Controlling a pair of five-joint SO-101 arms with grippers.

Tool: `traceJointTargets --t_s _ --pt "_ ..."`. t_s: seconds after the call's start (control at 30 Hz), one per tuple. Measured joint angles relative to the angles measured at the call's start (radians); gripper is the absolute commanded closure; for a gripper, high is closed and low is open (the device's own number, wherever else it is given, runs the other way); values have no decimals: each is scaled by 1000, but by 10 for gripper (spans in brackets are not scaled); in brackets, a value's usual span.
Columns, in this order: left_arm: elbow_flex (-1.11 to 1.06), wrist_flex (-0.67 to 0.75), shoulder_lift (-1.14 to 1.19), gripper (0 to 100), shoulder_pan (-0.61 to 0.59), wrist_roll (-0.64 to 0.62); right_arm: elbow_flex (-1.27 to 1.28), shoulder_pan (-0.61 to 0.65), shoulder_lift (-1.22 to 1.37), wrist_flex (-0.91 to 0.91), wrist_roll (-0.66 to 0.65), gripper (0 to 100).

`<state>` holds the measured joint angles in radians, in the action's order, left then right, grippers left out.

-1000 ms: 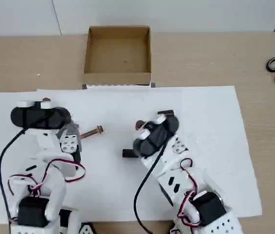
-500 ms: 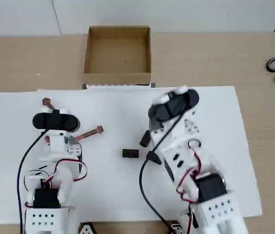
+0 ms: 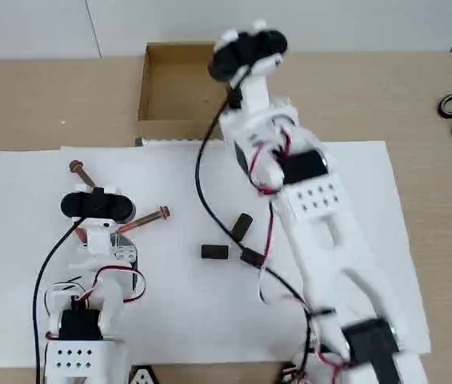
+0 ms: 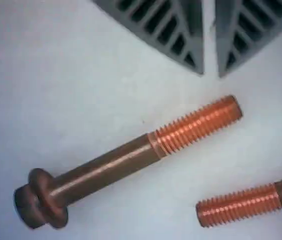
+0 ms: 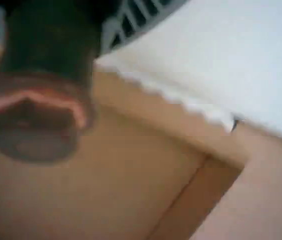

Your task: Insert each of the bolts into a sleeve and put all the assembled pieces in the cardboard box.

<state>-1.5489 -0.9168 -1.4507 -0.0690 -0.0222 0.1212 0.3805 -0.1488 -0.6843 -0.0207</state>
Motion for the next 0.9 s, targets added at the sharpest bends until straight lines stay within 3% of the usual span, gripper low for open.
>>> traceJointTargets --t_s 0.53,0.73,0.9 --pt "0 0 0 994 0 0 -911 -43 977 48 0 989" --pt "0 0 0 994 0 0 -1138 -52 1197 -5 0 819" --pt "0 0 0 994 0 0 -1300 -52 1249 -169 0 820"
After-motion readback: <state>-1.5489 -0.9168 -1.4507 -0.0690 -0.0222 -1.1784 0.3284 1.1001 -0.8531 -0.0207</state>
